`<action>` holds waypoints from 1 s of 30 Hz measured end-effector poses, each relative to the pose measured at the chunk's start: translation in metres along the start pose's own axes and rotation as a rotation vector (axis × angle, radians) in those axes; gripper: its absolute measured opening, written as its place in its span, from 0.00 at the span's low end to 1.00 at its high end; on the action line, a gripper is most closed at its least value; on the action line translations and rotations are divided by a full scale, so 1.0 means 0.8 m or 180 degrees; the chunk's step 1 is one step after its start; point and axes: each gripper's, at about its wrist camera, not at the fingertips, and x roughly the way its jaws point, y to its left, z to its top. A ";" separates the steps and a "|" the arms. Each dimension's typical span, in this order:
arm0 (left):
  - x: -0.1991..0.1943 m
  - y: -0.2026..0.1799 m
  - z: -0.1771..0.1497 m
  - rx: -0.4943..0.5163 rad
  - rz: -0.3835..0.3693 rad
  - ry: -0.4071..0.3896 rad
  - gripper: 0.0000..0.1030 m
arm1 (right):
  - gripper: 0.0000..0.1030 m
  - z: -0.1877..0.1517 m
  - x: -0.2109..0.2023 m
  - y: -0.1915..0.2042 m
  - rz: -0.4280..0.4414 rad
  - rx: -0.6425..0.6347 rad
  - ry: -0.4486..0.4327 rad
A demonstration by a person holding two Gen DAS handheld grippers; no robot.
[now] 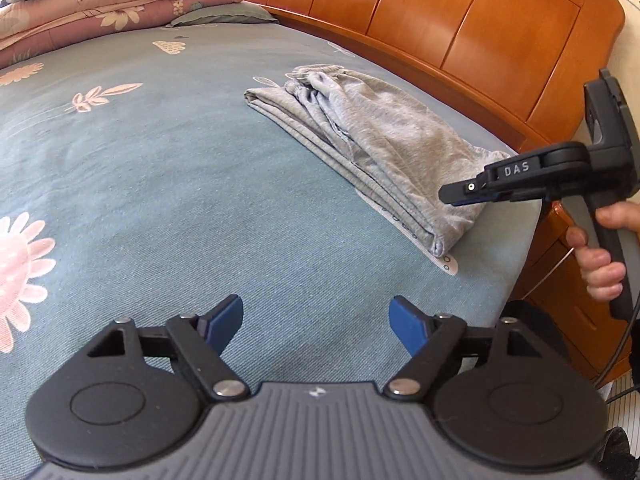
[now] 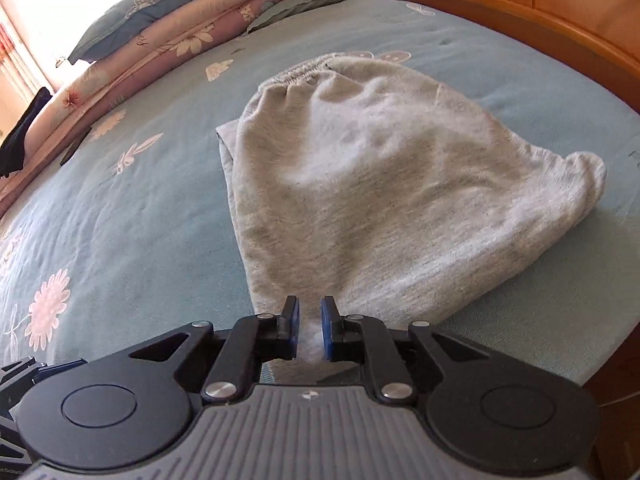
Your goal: Fold clothes
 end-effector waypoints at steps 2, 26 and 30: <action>-0.004 0.005 -0.004 -0.0028 -0.0030 -0.0053 0.78 | 0.16 -0.004 0.009 0.010 -0.0085 -0.0053 0.0093; -0.010 0.044 -0.015 -0.0269 0.0031 -0.0131 0.83 | 0.25 0.111 0.098 0.087 0.0118 -0.0510 -0.0079; 0.002 0.037 -0.010 -0.0243 0.0073 -0.0080 0.83 | 0.25 0.146 0.068 0.069 0.0148 -0.0374 -0.0437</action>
